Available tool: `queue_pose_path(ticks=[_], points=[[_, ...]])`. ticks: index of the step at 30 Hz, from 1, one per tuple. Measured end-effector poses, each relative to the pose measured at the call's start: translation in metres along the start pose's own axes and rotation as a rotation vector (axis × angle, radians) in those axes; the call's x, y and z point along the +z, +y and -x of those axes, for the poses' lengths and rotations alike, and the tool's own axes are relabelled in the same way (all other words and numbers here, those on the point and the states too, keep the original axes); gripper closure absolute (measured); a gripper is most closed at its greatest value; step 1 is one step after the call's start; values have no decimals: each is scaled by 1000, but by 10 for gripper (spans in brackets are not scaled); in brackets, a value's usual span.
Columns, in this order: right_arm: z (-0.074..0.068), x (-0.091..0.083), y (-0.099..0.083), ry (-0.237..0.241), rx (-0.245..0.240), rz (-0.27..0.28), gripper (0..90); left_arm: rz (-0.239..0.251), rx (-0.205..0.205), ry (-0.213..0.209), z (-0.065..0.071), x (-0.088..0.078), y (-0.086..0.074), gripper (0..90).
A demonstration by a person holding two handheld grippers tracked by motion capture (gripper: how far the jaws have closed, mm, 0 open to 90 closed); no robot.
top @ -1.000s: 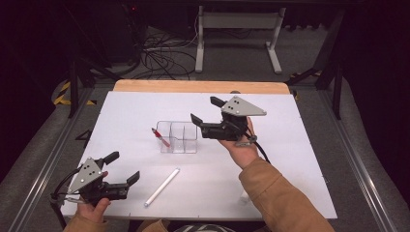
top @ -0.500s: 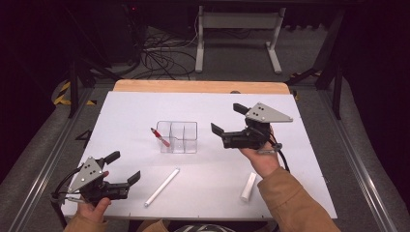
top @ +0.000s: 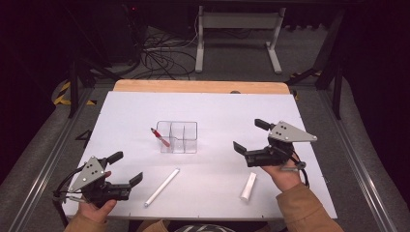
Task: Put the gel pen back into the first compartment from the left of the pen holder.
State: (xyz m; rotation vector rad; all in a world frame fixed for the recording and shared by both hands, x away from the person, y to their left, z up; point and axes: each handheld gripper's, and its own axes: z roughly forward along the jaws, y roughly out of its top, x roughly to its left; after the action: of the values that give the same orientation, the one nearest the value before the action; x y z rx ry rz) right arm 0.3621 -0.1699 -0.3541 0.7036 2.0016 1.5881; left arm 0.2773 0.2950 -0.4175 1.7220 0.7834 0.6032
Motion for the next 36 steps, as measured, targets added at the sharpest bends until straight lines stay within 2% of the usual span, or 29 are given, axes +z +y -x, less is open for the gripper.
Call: queue_pose_path(ticks=[1,4,6,9,11,12,14,15,18,20,23,25,30,31,33,36], points=[[2,-4,-3,-3,9,-2,2,-5,11,3,0,0,1,62],[8,-16,-13,-1,41,1,28,-3,-6,1,1,0,2,66],[12,-24,-19,3,57,16,50,-7,1,-1,1,0,3,66],[14,-35,-30,-23,72,35,63,-12,12,-3,1,1,5,67],[13,-39,-37,-44,57,25,64,-23,9,6,4,2,6,72],[13,-41,-41,-47,52,16,65,-31,23,8,4,2,7,74],[13,-45,-48,-39,47,5,65,-37,13,4,6,3,7,75],[13,-47,-51,-48,50,9,66,-40,28,4,5,4,7,75],[15,-52,-59,-48,57,12,80,-43,19,1,6,5,8,75],[16,-54,-62,-48,50,9,83,-39,11,-4,6,5,8,75],[15,-55,-66,-35,42,5,119,-52,31,-3,5,5,11,76],[14,-56,-68,-44,39,0,121,-56,26,-4,5,5,12,76],[16,-56,-71,-30,69,4,123,-83,10,-13,6,7,16,84],[16,-56,-71,-27,68,4,123,-87,24,-14,5,7,17,86],[16,-55,-72,-24,63,3,123,-97,16,-22,7,8,18,92],[16,-55,-72,-21,64,-5,123,-117,40,-19,8,10,20,95]])
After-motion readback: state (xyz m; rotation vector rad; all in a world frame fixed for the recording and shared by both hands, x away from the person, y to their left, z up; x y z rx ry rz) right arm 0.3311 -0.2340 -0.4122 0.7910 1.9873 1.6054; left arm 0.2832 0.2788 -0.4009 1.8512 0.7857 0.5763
